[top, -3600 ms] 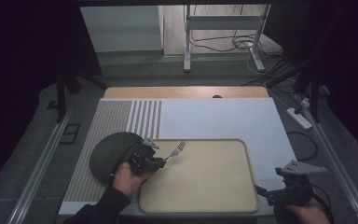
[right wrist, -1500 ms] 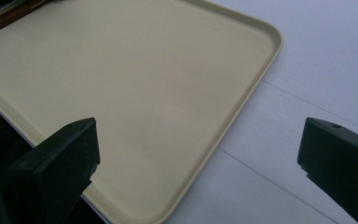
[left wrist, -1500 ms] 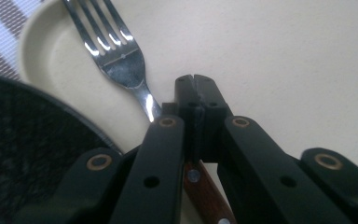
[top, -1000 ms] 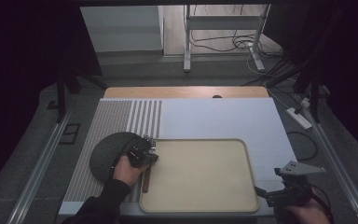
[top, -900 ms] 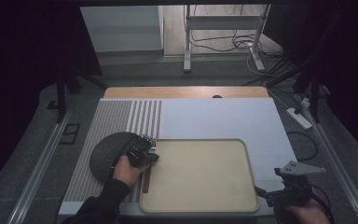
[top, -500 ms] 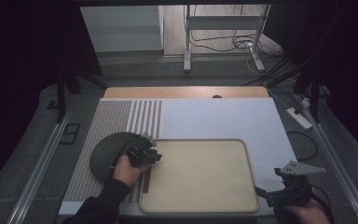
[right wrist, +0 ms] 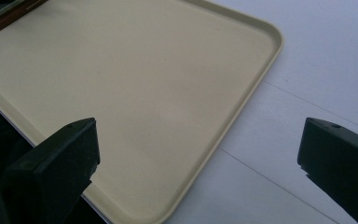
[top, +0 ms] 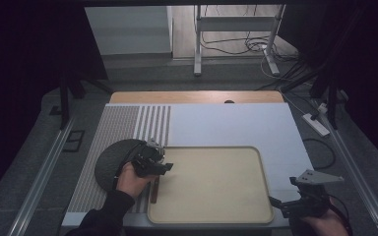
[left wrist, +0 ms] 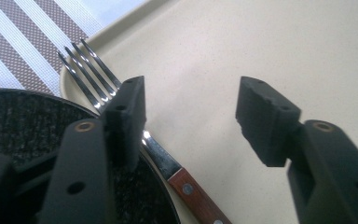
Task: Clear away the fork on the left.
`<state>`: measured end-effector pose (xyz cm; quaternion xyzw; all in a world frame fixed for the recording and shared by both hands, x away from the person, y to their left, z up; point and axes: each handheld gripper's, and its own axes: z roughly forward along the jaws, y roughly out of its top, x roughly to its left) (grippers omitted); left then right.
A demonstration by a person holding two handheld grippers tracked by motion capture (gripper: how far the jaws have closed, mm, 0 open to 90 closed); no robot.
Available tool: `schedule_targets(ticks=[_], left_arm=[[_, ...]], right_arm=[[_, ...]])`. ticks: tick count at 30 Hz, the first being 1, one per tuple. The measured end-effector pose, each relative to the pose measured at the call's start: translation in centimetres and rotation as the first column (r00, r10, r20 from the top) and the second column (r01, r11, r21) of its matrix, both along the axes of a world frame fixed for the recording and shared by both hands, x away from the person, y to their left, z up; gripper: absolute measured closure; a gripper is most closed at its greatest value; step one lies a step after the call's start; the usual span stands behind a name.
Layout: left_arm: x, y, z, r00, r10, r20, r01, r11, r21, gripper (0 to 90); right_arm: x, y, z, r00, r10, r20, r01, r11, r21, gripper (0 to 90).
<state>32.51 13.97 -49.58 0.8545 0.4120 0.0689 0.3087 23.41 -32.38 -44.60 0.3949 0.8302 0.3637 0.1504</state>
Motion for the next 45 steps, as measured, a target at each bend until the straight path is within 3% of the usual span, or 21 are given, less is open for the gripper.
schedule_targets(ticks=[11,14,16,29,45], left_arm=[[-0.3,1.0,0.5,0.9998,0.016,0.008,-0.016,0.9986,-0.050,10.9],[-0.6,1.1,0.7,0.9997,0.013,0.020,-0.013,0.9997,-0.021,6.5],[-0.8,1.4,0.8,0.9998,0.012,0.019,-0.011,0.9996,-0.028,3.5],[-2.5,3.9,1.5,0.9983,0.049,0.031,-0.047,0.9956,-0.082,0.0],[-6.0,6.4,2.2,0.9926,0.094,0.076,-0.084,0.9879,-0.131,0.0]], right_arm=[[0.0,0.0,0.0,1.0000,0.001,0.000,-0.001,1.000,0.000,0.0],[0.0,0.0,0.0,1.0000,0.003,0.000,-0.003,1.000,-0.001,0.0],[0.0,0.0,0.0,1.0000,0.005,0.000,-0.005,1.000,0.000,0.0],[0.0,0.1,0.0,0.9999,0.010,-0.005,-0.010,1.000,-0.004,0.0],[0.0,0.1,0.0,1.0000,0.006,-0.007,-0.006,1.000,-0.003,0.0]])
